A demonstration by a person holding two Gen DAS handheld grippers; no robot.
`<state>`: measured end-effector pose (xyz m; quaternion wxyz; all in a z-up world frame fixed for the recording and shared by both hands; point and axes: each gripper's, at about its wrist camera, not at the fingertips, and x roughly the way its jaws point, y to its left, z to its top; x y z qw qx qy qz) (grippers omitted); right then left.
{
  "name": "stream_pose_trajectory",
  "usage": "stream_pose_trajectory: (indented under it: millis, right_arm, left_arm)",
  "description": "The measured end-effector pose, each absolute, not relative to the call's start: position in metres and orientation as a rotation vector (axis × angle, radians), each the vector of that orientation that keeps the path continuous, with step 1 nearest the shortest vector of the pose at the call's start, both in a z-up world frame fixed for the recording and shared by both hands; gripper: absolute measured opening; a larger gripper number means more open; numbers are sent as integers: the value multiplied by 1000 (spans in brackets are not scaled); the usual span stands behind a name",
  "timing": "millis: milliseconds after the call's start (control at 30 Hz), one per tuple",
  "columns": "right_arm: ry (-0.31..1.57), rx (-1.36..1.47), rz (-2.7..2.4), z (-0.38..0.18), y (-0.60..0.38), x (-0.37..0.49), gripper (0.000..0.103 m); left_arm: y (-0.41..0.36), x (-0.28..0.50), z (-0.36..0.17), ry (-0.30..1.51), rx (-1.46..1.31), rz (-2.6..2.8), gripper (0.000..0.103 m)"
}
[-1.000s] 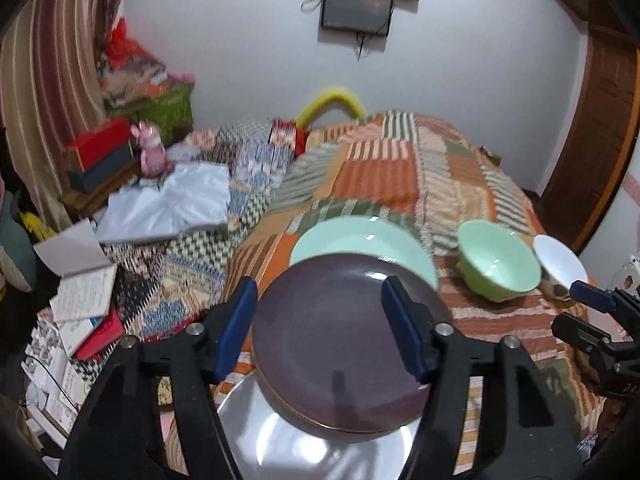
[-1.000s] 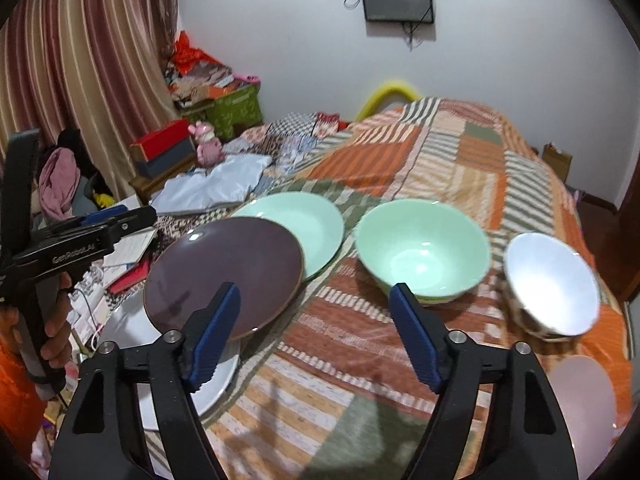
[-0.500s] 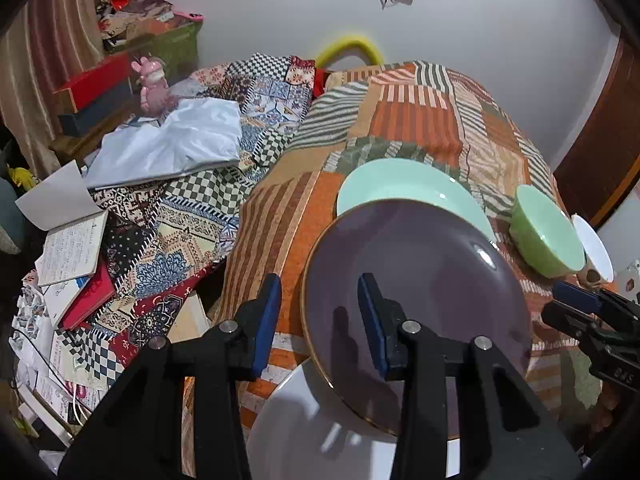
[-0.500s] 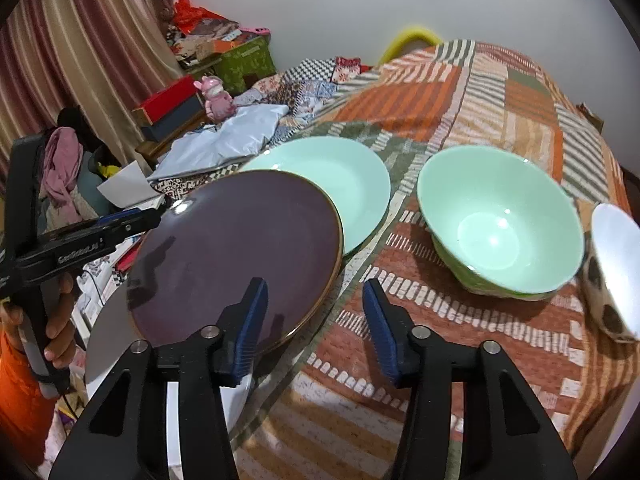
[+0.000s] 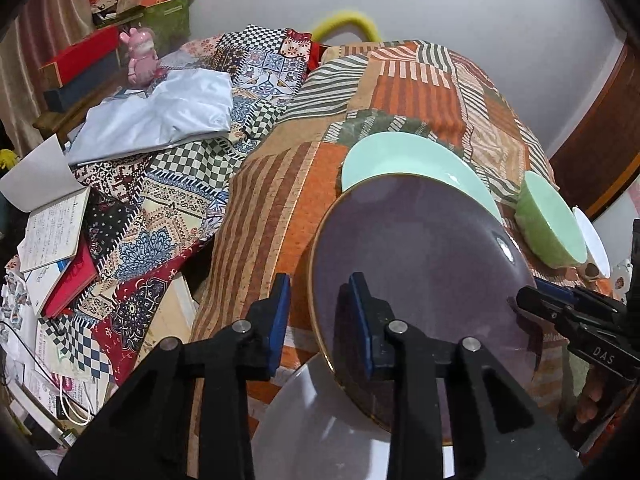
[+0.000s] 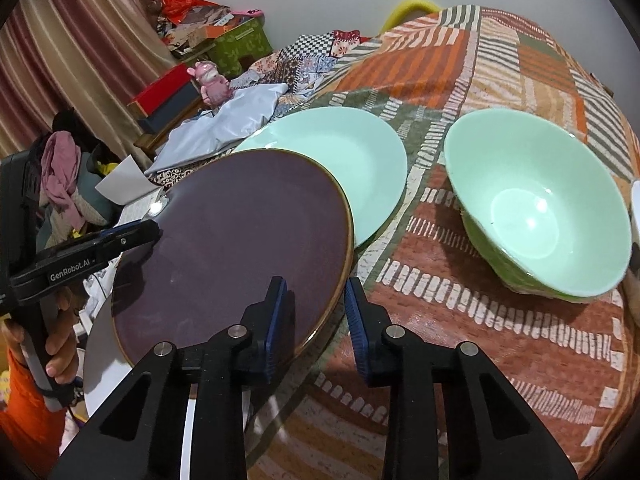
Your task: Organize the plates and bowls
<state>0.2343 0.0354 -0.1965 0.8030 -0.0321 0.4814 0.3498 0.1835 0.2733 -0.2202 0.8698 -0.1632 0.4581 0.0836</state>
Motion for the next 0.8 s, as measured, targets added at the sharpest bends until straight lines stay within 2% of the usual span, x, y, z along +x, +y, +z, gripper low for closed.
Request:
stream_pose_trajectory:
  millis: [800]
  right_arm:
    - [1047,-18,758,-198,25,235,27]
  left_arm:
    - [260,184,-217,952,-382,133,30]
